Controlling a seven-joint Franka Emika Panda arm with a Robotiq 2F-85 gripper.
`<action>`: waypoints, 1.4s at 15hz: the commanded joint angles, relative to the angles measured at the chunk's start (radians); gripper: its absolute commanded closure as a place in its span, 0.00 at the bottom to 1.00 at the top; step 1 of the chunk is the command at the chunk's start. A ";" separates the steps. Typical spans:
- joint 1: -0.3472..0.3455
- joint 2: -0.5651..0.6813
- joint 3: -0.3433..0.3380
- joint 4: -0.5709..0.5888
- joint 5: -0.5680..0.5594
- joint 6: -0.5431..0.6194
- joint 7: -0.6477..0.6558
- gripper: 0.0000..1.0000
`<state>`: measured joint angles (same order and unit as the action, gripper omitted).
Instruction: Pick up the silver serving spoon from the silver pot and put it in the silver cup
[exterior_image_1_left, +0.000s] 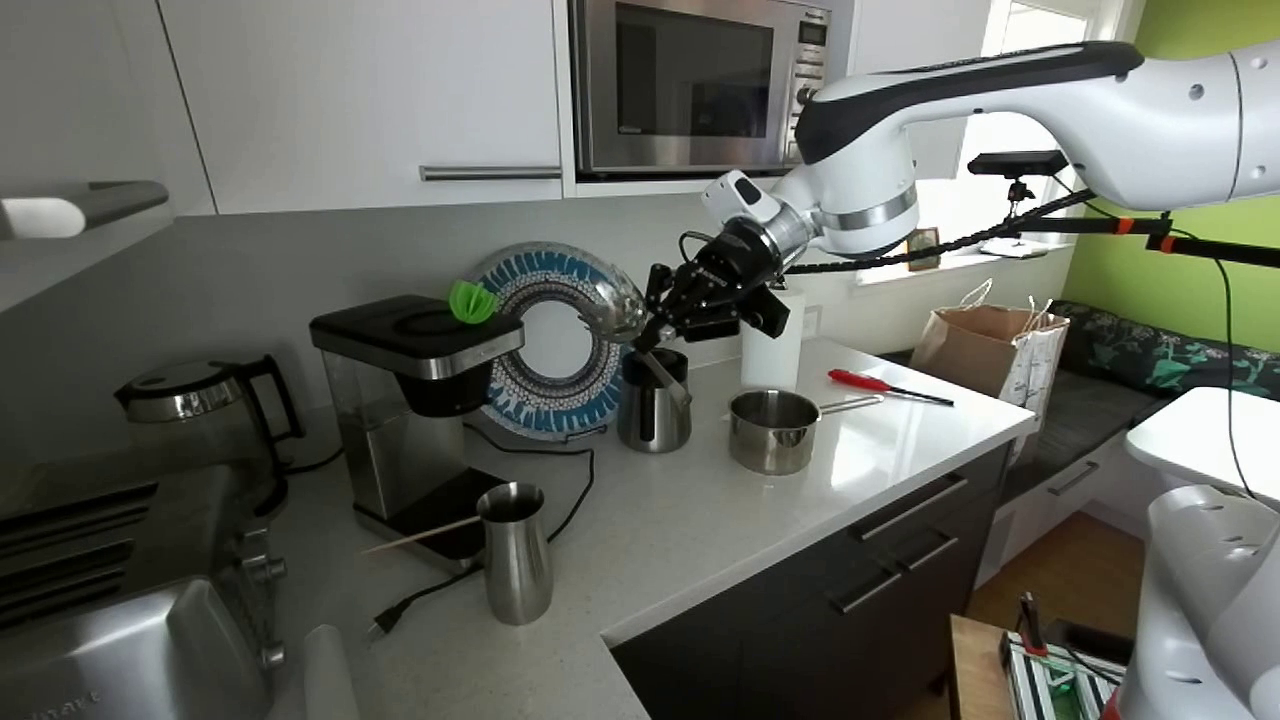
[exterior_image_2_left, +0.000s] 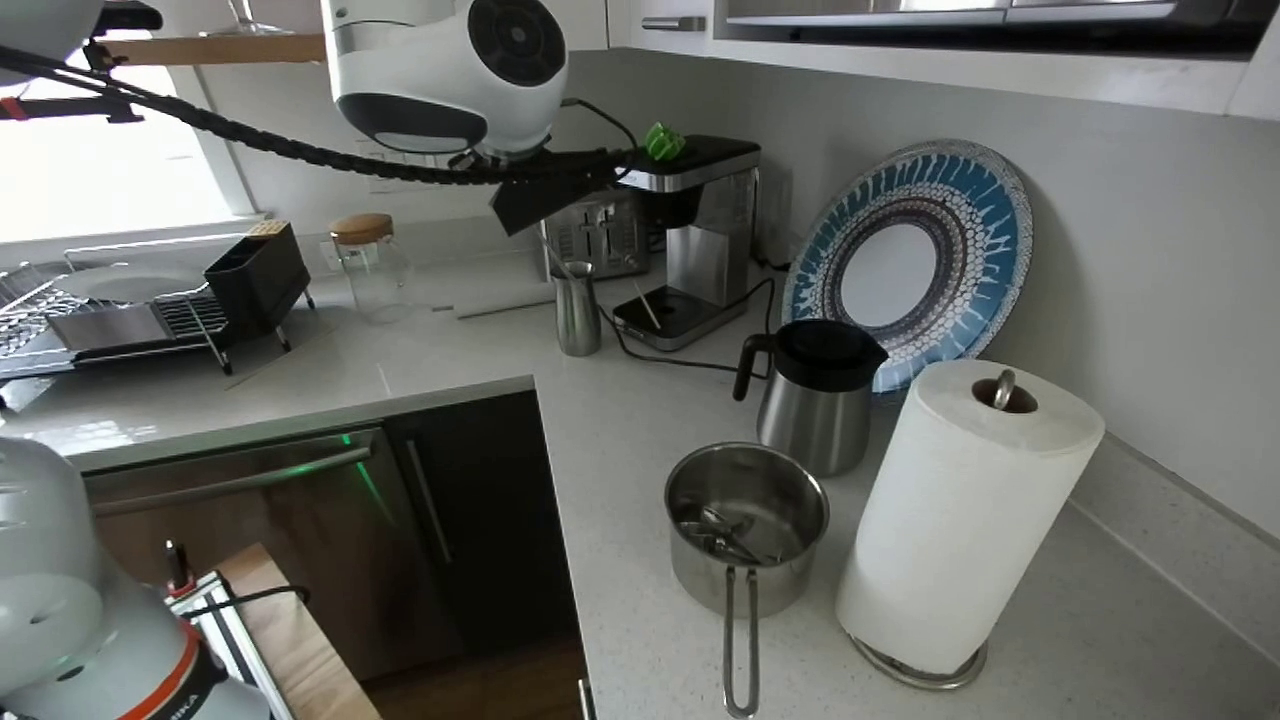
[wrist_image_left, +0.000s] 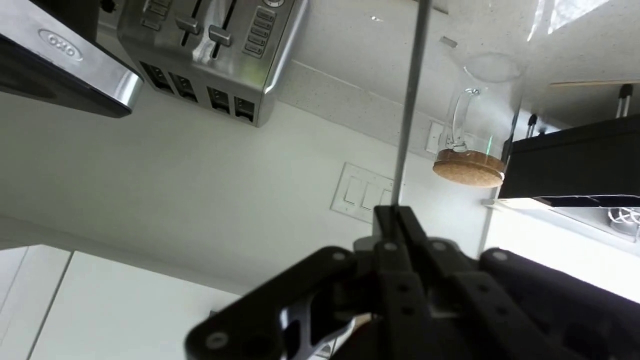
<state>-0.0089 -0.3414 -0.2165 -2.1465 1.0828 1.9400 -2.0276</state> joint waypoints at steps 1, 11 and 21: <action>-0.030 0.003 0.024 0.003 0.007 -0.011 -0.003 0.96; -0.011 0.025 0.040 -0.021 0.395 0.042 -0.124 0.99; -0.045 0.161 0.097 -0.009 0.651 -0.020 -0.165 0.96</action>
<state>-0.0227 -0.1810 -0.1461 -2.1565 1.7318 1.9257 -2.1941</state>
